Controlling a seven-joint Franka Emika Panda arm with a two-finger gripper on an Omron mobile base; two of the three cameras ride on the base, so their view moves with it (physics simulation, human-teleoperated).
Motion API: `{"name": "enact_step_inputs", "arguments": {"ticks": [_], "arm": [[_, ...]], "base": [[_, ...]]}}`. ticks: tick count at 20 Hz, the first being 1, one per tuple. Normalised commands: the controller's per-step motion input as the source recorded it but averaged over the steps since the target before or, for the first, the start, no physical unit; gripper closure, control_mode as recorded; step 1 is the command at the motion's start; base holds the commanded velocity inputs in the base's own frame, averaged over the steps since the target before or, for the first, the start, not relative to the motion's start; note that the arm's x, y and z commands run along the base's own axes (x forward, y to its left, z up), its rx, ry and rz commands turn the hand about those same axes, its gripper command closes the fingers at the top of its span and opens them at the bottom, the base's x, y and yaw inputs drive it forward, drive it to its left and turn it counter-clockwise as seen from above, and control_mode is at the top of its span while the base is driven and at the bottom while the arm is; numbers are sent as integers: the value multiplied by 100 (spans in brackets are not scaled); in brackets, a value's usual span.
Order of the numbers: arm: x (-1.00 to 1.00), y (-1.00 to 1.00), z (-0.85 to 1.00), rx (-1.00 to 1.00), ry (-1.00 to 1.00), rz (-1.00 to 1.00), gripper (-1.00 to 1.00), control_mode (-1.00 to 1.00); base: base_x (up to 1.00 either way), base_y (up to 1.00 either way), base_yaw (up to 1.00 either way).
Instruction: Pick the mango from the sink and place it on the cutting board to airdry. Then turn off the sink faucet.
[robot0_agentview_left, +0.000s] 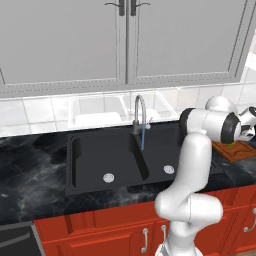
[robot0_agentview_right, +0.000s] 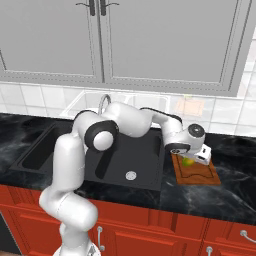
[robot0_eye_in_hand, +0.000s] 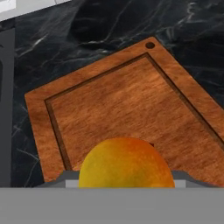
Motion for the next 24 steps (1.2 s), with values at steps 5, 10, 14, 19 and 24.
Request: {"name": "enact_step_inputs", "arguments": {"ticks": [5, 10, 14, 19, 24], "arm": [[13, -1, -15, 0, 4, 0, 100, -100], [12, 0, -15, 0, 4, 0, 100, -100], [11, -2, -14, 0, 4, 0, 100, -100], [9, -3, -15, 0, 4, 0, 100, -100], [8, -3, -18, 1, 5, 0, 100, -100]], "base": [[0, 0, 0], [0, 0, 0], [0, 0, 0], [0, 0, 0], [0, 0, 0]]}}
